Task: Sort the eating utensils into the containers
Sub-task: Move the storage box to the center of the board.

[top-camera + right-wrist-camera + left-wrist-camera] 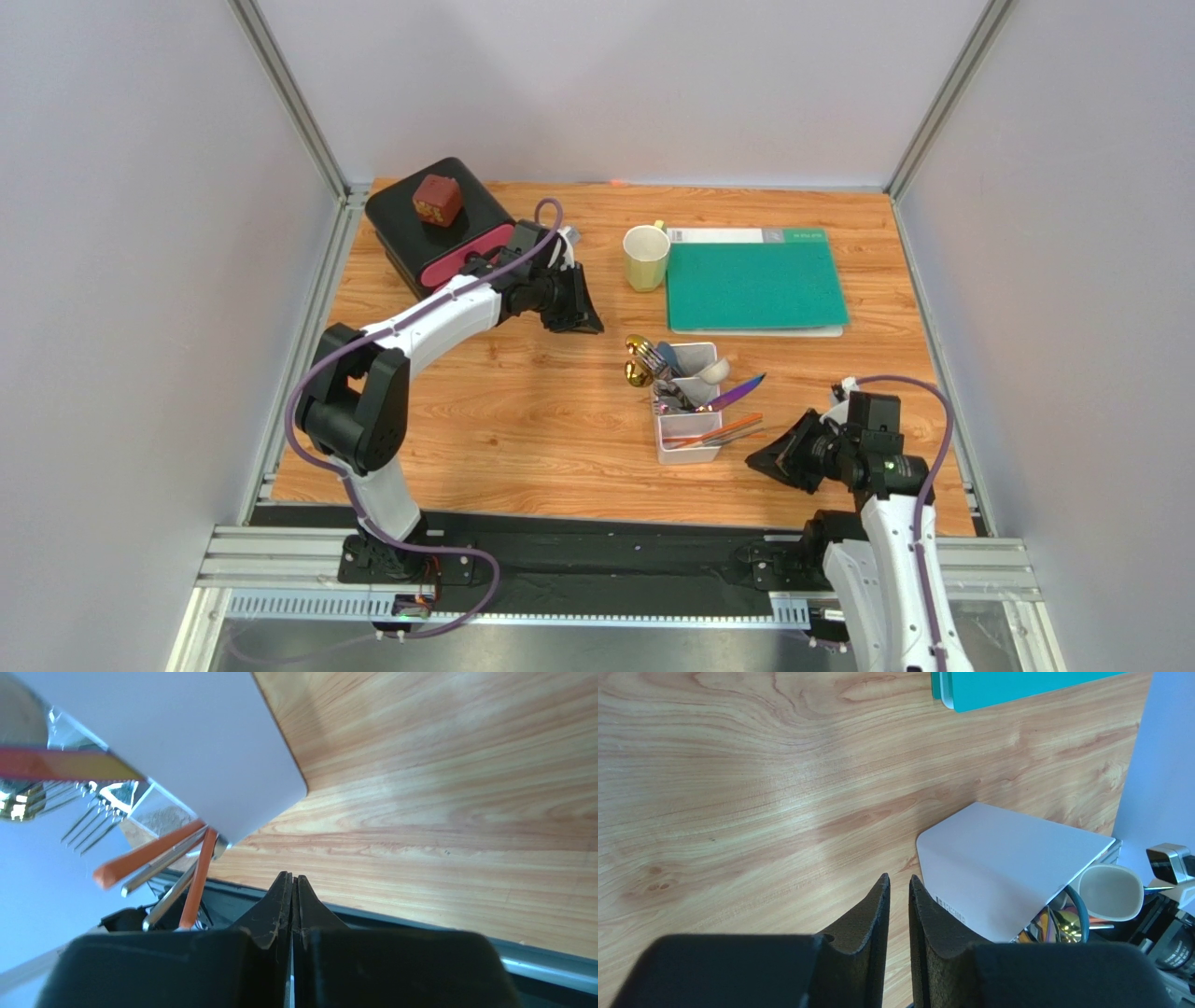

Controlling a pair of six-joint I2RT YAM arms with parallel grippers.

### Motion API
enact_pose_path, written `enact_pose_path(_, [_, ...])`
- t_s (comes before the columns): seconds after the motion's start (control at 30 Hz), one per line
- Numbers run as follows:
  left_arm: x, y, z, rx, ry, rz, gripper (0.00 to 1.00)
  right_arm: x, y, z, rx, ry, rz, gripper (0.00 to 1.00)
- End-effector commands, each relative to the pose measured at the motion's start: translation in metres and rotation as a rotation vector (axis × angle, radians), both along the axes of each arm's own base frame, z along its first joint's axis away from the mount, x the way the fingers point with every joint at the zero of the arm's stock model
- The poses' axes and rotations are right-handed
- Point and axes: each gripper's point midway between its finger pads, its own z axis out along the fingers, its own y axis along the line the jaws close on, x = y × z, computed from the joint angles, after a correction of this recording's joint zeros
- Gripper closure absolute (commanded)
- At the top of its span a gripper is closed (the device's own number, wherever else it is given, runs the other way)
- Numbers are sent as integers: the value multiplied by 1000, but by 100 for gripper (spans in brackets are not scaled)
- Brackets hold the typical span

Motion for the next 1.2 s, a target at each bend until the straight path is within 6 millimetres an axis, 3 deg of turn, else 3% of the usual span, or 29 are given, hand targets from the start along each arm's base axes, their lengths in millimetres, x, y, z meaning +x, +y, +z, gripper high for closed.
enact_pose_path(0.0, [7,-4,8,-40,-36,-9,79,-18,13,20,48,-46,99,100])
enact_pose_path(0.13, [10,-6,7,-34,-39,-19,79,-20,18,29,61,-145,139,100])
enact_pose_path(0.37, [18,-15,5,-53,-27,-35,80,-22,25,26,85,-118,164,100])
enact_pose_path(0.53, [20,-18,12,-66,-33,-44,80,-10,34,35,59,-113,237,100])
enact_pose_path(0.7, [23,-18,15,-58,-40,-47,80,-2,51,29,-38,-100,334,100])
enact_pose_path(0.93, [16,-15,8,-53,-28,-55,81,11,51,28,-157,-175,323,100])
enact_pose_path(1.17, [14,-13,0,-43,-17,-57,81,8,56,8,-194,-139,333,100])
